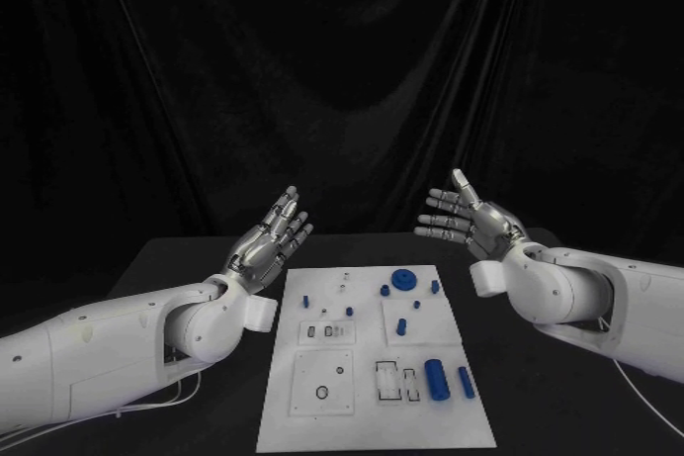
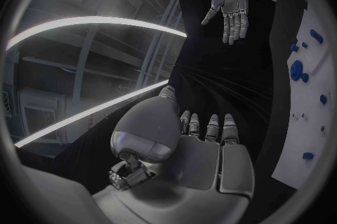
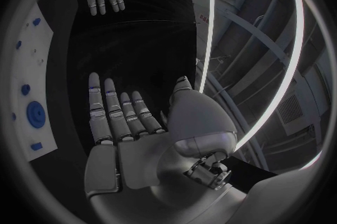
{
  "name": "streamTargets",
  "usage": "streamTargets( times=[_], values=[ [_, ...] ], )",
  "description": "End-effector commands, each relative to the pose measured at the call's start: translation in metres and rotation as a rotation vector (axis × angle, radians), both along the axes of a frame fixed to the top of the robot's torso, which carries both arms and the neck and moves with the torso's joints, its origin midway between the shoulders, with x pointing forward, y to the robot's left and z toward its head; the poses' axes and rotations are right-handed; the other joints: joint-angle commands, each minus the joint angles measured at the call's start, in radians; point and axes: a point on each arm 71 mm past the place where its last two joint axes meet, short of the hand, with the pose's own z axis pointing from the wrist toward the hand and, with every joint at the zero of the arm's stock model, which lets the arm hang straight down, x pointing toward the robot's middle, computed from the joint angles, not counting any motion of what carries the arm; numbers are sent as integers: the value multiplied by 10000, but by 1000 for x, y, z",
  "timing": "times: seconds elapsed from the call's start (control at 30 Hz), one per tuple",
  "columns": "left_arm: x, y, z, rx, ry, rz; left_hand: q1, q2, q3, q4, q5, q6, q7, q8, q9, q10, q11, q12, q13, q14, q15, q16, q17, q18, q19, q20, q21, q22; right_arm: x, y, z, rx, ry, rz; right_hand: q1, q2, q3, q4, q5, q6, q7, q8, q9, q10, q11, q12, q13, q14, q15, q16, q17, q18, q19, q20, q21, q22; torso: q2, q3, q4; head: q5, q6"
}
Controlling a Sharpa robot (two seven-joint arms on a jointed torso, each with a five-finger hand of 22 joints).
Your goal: Assemble the parts on the task board
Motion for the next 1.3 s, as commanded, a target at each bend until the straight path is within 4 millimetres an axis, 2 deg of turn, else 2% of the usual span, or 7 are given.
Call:
streamTargets(
  times=[0.03,0.3,0.43,0.63,0.87,1.1,1.3],
  values=[
    [-4,2,-2,-429,-37,-600,266,3,181,-8,320,35,125,45,19,-15,-80,-34,-15,14,-25,-37,-15,189,0,161,14,18,8,8,9,-99,-325,1241,1268,-158,400,-329,730,838,-36,224,74,1340,-162,372,2,2127,-758,428,58,120,1738,-680,623,99,6,0,-7,26,-183],
    [-9,16,-4,68,-398,-848,761,-43,404,-42,939,100,216,58,29,-15,-33,-34,-15,14,155,-37,-15,209,33,349,45,36,27,24,32,-5093,-3324,3652,3570,227,562,-1286,2005,1653,-54,-204,-224,3327,-246,-321,-381,4519,-1344,-323,-141,124,3747,-1310,722,-238,0,-9,7,109,-685],
    [-12,22,-3,535,-853,-971,857,-76,420,-33,994,136,232,66,35,-15,-31,-34,-15,14,199,-37,-15,213,50,399,60,45,27,38,42,-9716,-6248,5066,4265,225,972,-1220,774,2494,-147,-531,-364,4399,-364,-879,-414,5518,-1603,-459,74,111,4662,-1594,955,-134,2,-14,-15,130,-942],
    [-18,27,3,1054,-1342,-908,1257,-212,420,-5,1292,390,408,110,69,44,122,0,10,141,459,80,53,239,210,699,195,114,21,55,53,-15014,-9667,5969,4321,-892,2599,99,106,3357,-839,-1371,-532,5281,-809,-2351,-389,6704,-1973,-827,601,114,5644,-1927,970,-29,60,-56,-1,220,-1306],
    [-25,26,21,1682,-2191,-1021,1558,-359,420,11,1639,632,585,143,97,125,278,33,35,318,614,213,111,248,365,874,317,166,12,60,68,-17171,-10952,5306,4196,-1316,3365,312,298,3909,-640,-1662,-527,5885,-785,-2888,-383,7258,-2124,-60,1144,99,6421,-2094,1392,269,417,-148,48,253,-1368],
    [-28,19,38,2165,-3362,-1199,2107,-537,526,-1,2127,1080,866,209,149,321,533,98,83,579,715,380,171,263,543,1017,453,212,3,53,72,-17710,-10779,4799,3907,-1553,3892,242,323,3951,-828,-2022,-505,6343,-780,-3283,-372,7267,-2213,1130,1678,85,6786,-2209,1872,643,792,-226,171,173,-1362],
    [-30,21,47,2375,-4165,-860,2220,-661,461,24,2158,1617,1126,230,185,646,801,176,134,515,311,302,139,251,365,559,319,137,3,47,74,-17876,-10595,4223,3898,-1674,4350,158,482,4021,-766,-2173,-487,6793,-788,-3429,-367,7125,-2233,1696,1914,71,6726,-2255,2183,929,1192,-322,321,89,-1158]
  ],
)
